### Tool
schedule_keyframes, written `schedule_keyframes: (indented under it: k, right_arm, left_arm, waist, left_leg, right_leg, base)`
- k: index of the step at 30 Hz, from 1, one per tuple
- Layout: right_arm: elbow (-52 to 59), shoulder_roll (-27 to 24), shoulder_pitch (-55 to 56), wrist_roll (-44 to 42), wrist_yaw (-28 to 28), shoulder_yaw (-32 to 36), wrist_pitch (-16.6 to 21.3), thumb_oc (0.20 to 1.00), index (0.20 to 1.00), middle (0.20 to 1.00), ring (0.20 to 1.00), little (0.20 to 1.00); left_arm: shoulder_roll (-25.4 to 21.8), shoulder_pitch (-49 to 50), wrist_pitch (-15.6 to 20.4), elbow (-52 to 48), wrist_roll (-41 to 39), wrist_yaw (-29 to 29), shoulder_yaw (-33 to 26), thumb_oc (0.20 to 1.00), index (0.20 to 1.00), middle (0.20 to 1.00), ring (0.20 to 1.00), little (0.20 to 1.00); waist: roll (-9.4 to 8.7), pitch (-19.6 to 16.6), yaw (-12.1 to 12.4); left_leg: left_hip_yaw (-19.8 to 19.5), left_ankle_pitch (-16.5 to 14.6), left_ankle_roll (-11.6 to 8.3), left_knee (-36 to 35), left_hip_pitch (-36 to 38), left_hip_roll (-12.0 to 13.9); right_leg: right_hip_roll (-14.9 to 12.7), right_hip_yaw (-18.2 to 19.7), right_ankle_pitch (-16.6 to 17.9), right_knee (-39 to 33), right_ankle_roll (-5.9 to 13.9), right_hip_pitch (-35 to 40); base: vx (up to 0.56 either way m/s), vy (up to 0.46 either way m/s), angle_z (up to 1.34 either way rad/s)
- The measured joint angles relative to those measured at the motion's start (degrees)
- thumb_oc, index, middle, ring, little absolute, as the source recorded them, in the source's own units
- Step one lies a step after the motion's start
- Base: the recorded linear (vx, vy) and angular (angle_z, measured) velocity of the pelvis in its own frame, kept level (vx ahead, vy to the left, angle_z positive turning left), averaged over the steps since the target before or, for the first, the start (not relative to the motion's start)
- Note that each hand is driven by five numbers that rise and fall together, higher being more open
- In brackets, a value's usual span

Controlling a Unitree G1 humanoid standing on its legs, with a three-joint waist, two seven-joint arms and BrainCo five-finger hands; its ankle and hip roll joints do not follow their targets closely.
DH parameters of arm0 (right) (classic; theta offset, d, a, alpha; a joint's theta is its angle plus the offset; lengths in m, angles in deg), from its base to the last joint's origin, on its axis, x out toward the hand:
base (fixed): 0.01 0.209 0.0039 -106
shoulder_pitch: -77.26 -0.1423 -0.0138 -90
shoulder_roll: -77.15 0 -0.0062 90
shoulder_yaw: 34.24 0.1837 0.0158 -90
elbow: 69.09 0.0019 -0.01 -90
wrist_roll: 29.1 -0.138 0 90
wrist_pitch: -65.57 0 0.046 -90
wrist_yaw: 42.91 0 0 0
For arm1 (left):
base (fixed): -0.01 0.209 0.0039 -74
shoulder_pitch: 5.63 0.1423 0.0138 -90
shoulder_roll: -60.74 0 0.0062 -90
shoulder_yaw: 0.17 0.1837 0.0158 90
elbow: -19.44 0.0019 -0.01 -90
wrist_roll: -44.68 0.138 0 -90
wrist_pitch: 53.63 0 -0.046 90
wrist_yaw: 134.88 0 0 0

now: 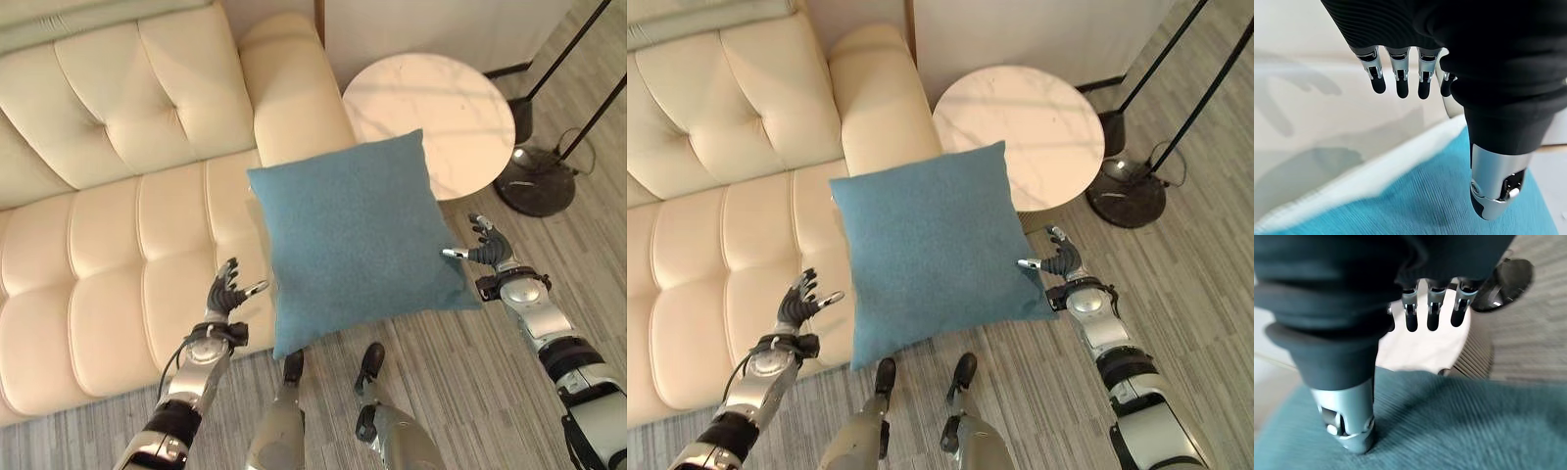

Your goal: Pick up all the scattered cushions and arrange them neatly on the sofa.

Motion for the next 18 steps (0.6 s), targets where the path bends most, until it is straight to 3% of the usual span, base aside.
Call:
schedule_keyframes:
  k: [5, 6, 7, 8, 9, 10, 11, 18]
  right_arm:
    - [-4.12, 5.4, -6.69, -3.0, -2.28, -3.46, -1.31, 1.0, 1.0, 1.0, 1.0, 1.0]
    - [-4.29, 7.23, -7.4, -5.11, -3.52, -3.55, -1.38, 0.702, 0.702, 0.702, 0.702, 0.702]
    - [-4.21, 7.38, -7.65, -5.83, -3.76, -3.46, -1.3, 0.2, 0.2, 0.2, 0.2, 0.2]
    - [-4.09, 7.57, -7.94, -6.86, -3.84, -4.32, -1.26, 0.2, 0.2, 0.2, 0.2, 0.2]
    - [-3.68, 7.49, -8.19, -7.72, -3.84, -5.22, -1.22, 0.2, 0.2, 0.2, 0.2, 0.2]
    - [-2.83, 7.4, -8.17, -8.64, -3.86, -5.58, -0.98, 0.2, 0.2, 0.2, 0.2, 0.2]
    - [-2.42, 7.47, -8.17, -8.99, -3.94, -5.55, -0.74, 0.2, 0.2, 0.2, 0.2, 0.2]
    - [10.56, 6.52, -4.32, -10.71, -4.85, -4.76, 1.65, 0.2, 0.2, 0.2, 0.2, 0.2]
  left_arm:
    - [5.48, -11.83, 0.15, 4.96, -1.81, 2.91, 4.48, 1.0, 1.0, 1.0, 1.0, 1.0]
    - [7.57, -14.72, 0.59, 7.79, -2.84, 4.91, 3.85, 1.0, 1.0, 1.0, 1.0, 1.0]
    - [7.33, -15.21, 0.62, 8.6, -3.73, 5.0, 3.72, 1.0, 1.0, 1.0, 1.0, 1.0]
    - [7.38, -15.09, 0.6, 8.81, -4.03, 5.19, 3.73, 1.0, 1.0, 1.0, 1.0, 1.0]
    - [7.34, -15.14, 0.59, 8.78, -4.29, 5.41, 3.71, 0.498, 0.498, 0.498, 0.498, 0.498]
    - [7.41, -15.21, 0.64, 8.67, -4.57, 5.82, 3.68, 0.288, 0.288, 0.288, 0.288, 0.288]
    - [7.45, -15.25, 0.87, 8.61, -5.27, 6.2, 3.69, 0.2, 0.2, 0.2, 0.2, 0.2]
    - [5.91, -13.7, 1.67, 3.71, -6.59, 8.63, 0.73, 0.2, 0.2, 0.2, 0.2, 0.2]
  waist:
    - [0.44, 2.72, -0.51]
    - [0.88, 3.47, -0.6]
    - [1.06, 3.67, -0.63]
    - [1.17, 3.75, -0.88]
    - [1.16, 3.76, -1.04]
    - [1.15, 3.77, -1.19]
    - [1.15, 3.77, -1.27]
    - [1.08, 3.81, -1.89]
  left_leg:
    - [-0.05, 0.56, -0.23, -0.02, -1.69, 0.09]
    - [-0.07, 0.57, -0.24, -0.03, -1.7, 0.08]
    - [-0.06, 0.57, -0.25, -0.03, -1.7, 0.12]
    - [-0.04, 0.56, -0.25, -0.06, -1.71, 0.13]
    - [0.01, 0.57, -0.25, -0.06, -1.75, 0.1]
    - [0.02, 0.57, -0.25, -0.08, -1.82, 0.1]
    - [0.05, 0.57, -0.25, -0.08, -1.82, 0.1]
    - [1.68, 1.11, -0.19, -1.15, -0.3, 0.1]
  right_leg:
    - [0.05, -0.01, 1.12, 0.02, -0.9, -1.67]
    - [0.15, -0.01, 1.22, 0.02, -1.05, -1.71]
    - [0.18, -0.01, 1.23, 0.02, -1.06, -1.72]
    - [0.21, 0.0, 1.23, 0.02, -1.05, -1.78]
    - [0.22, 0.03, 1.23, 0.02, -1.06, -1.87]
    - [0.22, 0.03, 1.25, 0.02, -1.08, -1.92]
    - [0.19, 0.1, 1.28, 0.02, -1.11, -1.97]
    - [0.17, 1.59, 1.81, 0.02, -1.38, -1.71]
  base:
    - [-0.05, -0.015, 0.0]
    - [-0.05, -0.014, -0.01]
    - [-0.06, 0.0, -0.01]
    - [-0.05, 0.004, -0.02]
    - [-0.04, 0.013, -0.01]
    - [0.0, 0.0, 0.0]
    - [-0.02, 0.01, -0.03]
    - [-0.01, 0.034, -0.08]
